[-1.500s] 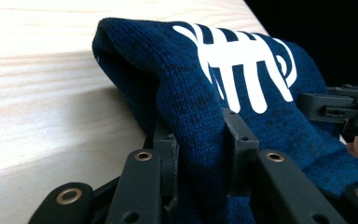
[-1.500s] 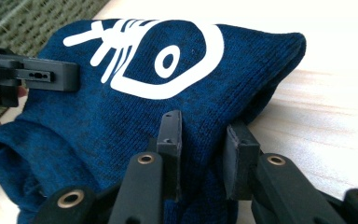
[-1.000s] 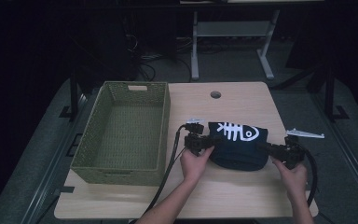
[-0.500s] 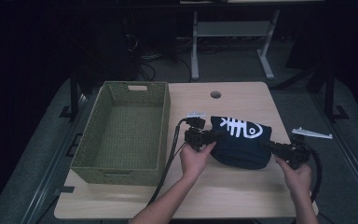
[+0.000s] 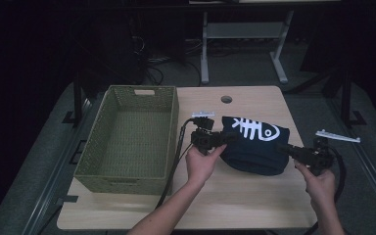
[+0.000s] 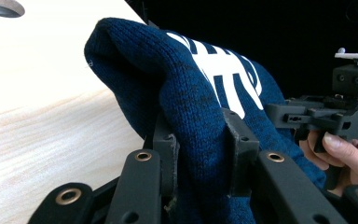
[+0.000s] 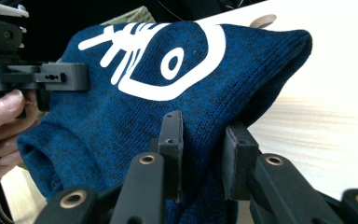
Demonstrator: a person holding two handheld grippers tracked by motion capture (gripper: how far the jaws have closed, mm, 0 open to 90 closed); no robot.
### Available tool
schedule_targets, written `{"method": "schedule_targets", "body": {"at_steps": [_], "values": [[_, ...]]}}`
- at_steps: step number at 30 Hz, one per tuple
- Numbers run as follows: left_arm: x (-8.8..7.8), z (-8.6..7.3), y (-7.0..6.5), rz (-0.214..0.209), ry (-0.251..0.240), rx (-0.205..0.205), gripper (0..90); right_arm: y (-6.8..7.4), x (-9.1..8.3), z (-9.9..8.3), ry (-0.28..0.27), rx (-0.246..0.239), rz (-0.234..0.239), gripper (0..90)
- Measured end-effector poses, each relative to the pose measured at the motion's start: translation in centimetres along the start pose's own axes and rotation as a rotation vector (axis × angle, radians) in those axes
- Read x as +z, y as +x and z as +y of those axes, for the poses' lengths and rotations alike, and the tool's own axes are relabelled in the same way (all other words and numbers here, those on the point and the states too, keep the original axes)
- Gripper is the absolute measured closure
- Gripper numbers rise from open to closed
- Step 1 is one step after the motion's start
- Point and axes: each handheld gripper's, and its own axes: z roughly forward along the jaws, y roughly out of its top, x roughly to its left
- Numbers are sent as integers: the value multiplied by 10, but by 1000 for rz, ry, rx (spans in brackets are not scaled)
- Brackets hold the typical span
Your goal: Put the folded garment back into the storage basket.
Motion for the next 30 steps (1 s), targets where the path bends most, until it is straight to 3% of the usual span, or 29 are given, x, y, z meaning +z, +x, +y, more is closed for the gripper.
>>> {"method": "schedule_targets", "body": {"at_steps": [19,30], "values": [[-26,16,3,-43,-24,-17,696,19,2,23,11,-4,41,722],[-42,25,3,-50,-30,-6,696,30,8,33,10,-5,73,721]]}}
